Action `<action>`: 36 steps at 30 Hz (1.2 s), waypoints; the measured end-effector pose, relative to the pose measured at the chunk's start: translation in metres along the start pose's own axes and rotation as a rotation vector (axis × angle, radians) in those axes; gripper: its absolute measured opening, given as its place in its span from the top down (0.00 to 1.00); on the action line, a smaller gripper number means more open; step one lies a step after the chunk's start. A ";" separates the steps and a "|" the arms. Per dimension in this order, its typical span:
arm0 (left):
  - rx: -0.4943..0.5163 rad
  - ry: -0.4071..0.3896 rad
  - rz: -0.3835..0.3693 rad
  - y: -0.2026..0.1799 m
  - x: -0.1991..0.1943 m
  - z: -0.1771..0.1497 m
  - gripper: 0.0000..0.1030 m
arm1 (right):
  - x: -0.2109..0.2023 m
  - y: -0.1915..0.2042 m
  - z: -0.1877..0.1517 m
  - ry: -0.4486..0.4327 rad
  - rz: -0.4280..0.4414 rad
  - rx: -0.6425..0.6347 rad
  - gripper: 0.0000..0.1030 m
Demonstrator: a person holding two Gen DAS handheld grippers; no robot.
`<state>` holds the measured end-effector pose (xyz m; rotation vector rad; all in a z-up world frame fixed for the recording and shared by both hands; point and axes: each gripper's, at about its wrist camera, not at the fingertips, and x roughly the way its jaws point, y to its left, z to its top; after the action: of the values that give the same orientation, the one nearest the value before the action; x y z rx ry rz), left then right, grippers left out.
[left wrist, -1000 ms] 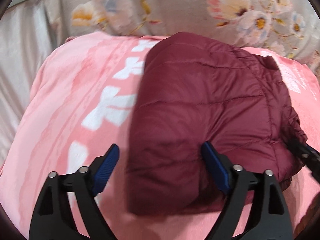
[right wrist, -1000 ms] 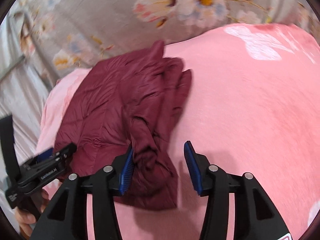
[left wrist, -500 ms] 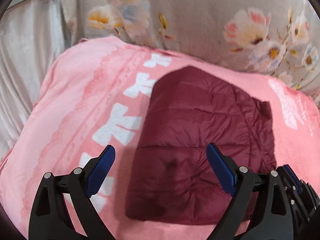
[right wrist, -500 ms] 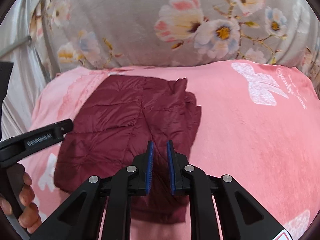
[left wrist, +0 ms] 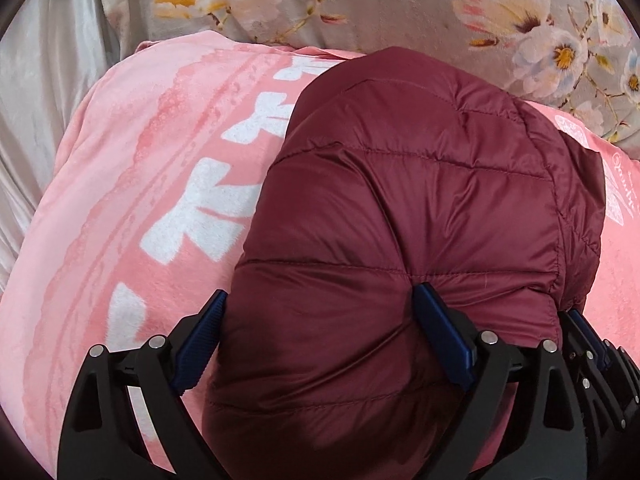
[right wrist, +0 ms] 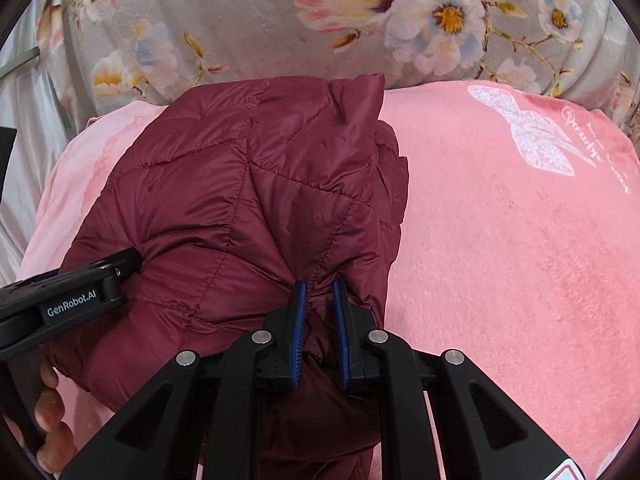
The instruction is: Fold large clothes
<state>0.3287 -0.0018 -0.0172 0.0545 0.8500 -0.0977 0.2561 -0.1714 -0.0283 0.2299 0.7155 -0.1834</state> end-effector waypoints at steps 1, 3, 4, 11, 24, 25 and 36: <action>0.000 -0.004 0.000 0.000 0.001 -0.001 0.11 | 0.001 0.000 -0.001 -0.004 0.000 -0.001 0.89; 0.004 -0.017 0.005 -0.001 0.003 -0.004 0.10 | 0.002 0.001 -0.002 -0.011 -0.003 -0.008 0.89; 0.006 -0.023 0.007 -0.002 0.004 -0.006 0.10 | 0.003 0.001 -0.003 -0.014 -0.006 -0.011 0.88; 0.007 -0.055 0.007 -0.003 0.010 -0.012 0.09 | 0.004 0.001 -0.004 -0.022 0.000 -0.010 0.88; 0.021 -0.109 0.034 -0.008 0.012 -0.019 0.07 | 0.005 0.003 -0.004 -0.028 -0.021 -0.029 0.88; 0.020 -0.113 0.035 -0.008 0.012 -0.020 0.07 | 0.005 0.003 -0.004 -0.029 -0.022 -0.030 0.88; 0.006 -0.173 0.023 -0.003 -0.003 -0.028 0.07 | 0.000 -0.004 -0.005 -0.049 0.032 0.019 0.84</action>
<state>0.3055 -0.0023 -0.0335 0.0604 0.6762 -0.0820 0.2517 -0.1739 -0.0329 0.2542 0.6608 -0.1649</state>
